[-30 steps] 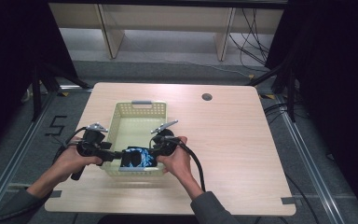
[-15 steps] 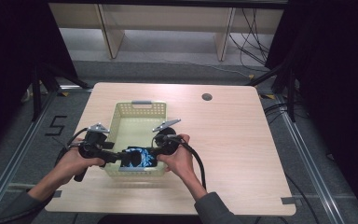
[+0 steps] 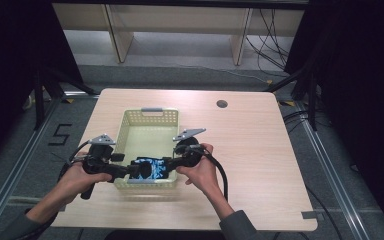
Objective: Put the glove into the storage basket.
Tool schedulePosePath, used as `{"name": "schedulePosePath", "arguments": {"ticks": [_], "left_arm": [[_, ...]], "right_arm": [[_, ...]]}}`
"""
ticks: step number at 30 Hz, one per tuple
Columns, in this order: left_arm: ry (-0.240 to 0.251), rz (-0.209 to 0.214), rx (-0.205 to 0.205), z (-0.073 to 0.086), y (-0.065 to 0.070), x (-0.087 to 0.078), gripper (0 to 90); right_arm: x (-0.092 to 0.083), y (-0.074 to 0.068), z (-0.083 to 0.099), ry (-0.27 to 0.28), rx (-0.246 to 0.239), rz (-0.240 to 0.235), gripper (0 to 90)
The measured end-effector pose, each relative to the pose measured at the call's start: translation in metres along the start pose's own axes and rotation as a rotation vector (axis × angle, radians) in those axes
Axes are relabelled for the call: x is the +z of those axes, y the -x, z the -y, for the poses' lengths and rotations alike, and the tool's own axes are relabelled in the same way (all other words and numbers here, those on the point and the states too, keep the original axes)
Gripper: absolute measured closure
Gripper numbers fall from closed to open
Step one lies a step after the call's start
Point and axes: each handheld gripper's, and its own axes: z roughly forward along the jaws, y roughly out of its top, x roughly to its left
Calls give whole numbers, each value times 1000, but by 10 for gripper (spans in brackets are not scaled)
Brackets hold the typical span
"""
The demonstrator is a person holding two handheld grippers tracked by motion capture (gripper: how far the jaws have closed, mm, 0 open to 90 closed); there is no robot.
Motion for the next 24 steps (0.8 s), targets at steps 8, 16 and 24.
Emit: {"name": "schedulePosePath", "arguments": {"ticks": [8, 16, 24], "left_arm": [[36, 30, 15, 1, 18, -2, 250], [53, 63, 64, 4, 42, -1, 250], [62, 83, 108, 9, 62, 3, 249]], "right_arm": [[-21, 6, 9, 27, 33, -8, 446], [-42, 12, 21, 73, 43, -3, 438], [-54, 12, 36, 81, 34, 16, 418]]}}
